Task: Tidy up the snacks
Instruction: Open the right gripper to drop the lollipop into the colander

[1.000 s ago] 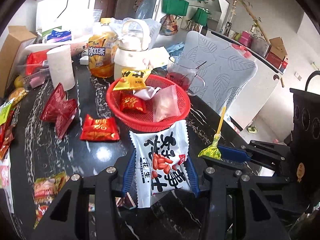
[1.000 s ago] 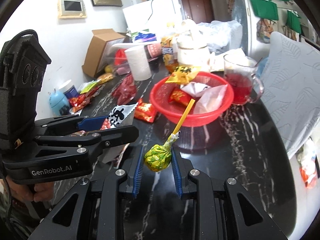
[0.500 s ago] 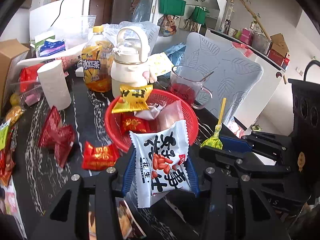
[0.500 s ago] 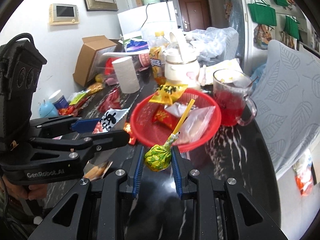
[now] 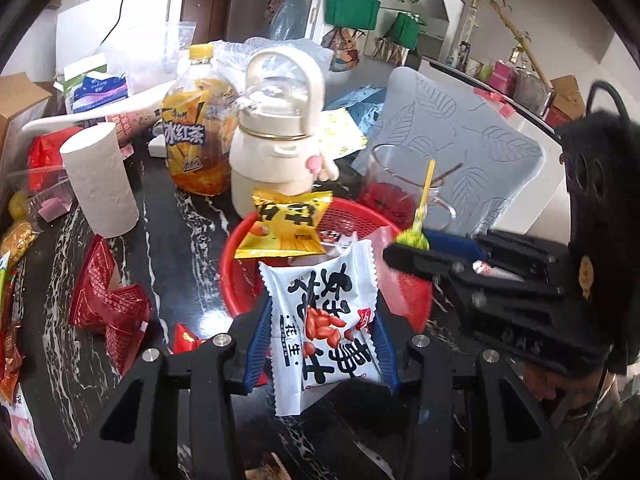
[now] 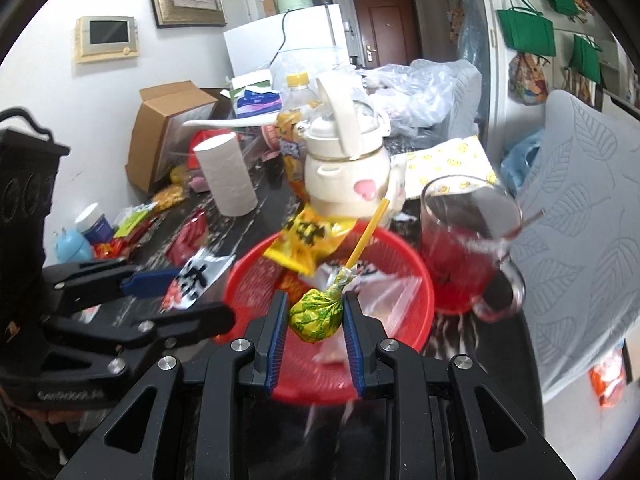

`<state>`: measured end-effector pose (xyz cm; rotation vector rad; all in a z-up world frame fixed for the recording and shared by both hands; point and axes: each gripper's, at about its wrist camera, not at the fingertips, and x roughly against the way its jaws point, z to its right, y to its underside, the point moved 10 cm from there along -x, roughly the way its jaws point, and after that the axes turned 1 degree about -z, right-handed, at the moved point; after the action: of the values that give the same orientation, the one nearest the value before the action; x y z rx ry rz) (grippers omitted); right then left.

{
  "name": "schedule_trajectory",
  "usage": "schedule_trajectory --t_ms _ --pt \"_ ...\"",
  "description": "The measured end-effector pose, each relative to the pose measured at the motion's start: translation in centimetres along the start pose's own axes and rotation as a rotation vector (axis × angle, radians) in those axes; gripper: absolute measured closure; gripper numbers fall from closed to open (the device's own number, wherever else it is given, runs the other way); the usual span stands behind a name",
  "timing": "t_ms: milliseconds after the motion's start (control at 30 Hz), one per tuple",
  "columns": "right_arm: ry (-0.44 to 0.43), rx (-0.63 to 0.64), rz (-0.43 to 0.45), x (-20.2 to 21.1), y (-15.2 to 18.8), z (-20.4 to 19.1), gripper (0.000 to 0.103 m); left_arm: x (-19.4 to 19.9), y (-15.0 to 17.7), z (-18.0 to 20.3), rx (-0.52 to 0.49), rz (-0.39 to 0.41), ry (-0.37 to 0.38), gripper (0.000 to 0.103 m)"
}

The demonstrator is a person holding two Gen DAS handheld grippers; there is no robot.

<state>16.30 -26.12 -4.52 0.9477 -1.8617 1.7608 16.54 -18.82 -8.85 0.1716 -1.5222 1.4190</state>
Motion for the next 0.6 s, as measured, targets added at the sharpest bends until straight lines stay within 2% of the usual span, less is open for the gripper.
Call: schedule_trajectory --t_ms 233,600 --pt "0.062 0.037 -0.02 -3.7 -1.4 1.8 0.076 -1.4 -0.1 -1.7 0.031 -0.021 -0.013 0.059" --pt "0.058 0.04 -0.05 -6.3 -1.7 2.5 0.076 -2.5 -1.9 -2.4 0.041 0.005 -0.009 0.059"
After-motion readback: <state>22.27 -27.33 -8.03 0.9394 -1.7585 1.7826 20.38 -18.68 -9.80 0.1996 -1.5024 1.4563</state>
